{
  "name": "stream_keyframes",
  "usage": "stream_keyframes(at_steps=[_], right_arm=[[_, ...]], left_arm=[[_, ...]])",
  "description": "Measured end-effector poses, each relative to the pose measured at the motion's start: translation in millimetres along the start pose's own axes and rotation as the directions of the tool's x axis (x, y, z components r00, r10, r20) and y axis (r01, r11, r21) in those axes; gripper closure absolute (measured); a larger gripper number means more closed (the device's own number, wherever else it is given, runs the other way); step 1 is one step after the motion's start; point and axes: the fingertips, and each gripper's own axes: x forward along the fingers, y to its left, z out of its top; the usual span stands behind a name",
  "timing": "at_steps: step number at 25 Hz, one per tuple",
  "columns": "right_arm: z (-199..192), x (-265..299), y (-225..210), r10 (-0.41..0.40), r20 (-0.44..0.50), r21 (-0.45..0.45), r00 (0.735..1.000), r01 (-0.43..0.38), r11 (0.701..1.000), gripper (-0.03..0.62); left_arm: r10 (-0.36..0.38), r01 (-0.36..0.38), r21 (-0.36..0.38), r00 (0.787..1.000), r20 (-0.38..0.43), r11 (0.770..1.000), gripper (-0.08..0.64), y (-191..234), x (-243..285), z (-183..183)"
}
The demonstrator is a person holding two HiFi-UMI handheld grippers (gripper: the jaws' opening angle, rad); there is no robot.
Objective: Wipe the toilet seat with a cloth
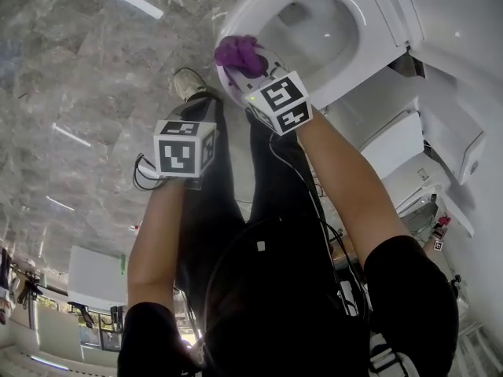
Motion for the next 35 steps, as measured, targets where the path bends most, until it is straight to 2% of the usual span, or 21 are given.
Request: stream_keyframes(at_steps=[7, 15, 19, 25, 29, 35], right_arm=[[20.8, 1.6, -26.4, 0.036, 0.025, -0.047, 0.999, -0.034, 0.998, 0.537], [42.0, -5.5, -79.9, 0.039, 0.03, -0.132, 0.999, -0.034, 0.991, 0.537], [51.3, -10.9, -114.6, 0.027, 0.034, -0.162, 0.999, -0.021, 0.987, 0.537], [74.1, -24.6, -168.0, -0.026, 0.063, -0.18, 0.998, 0.037, 0.983, 0.537], [82.2, -31.3, -198.1, -0.072, 0.049, -0.194, 0.996, 0.08, 0.978, 0.537], [107.3, -46.8, -255.8, -0.16, 0.049, -0.124, 0.986, 0.165, 0.978, 0.537]], left_arm=[[0.028, -0.028, -0.016, 1.0, -0.001, 0.999, 0.551, -6.4, 8.1, 9.3], [0.049, -0.048, -0.036, 0.999, 0.014, 0.998, 0.551, -23.7, 24.2, 35.2], [0.069, -0.066, -0.098, 0.997, 0.032, 0.993, 0.551, -24.3, 33.9, 50.1], [0.112, -0.099, -0.159, 0.991, 0.075, 0.982, 0.551, -22.7, 32.1, 79.7], [0.126, -0.114, -0.15, 0.989, 0.079, 0.982, 0.551, -29.8, 36.7, 92.6], [0.112, -0.101, -0.138, 0.991, 0.072, 0.985, 0.551, -51.8, 47.5, 104.3]])
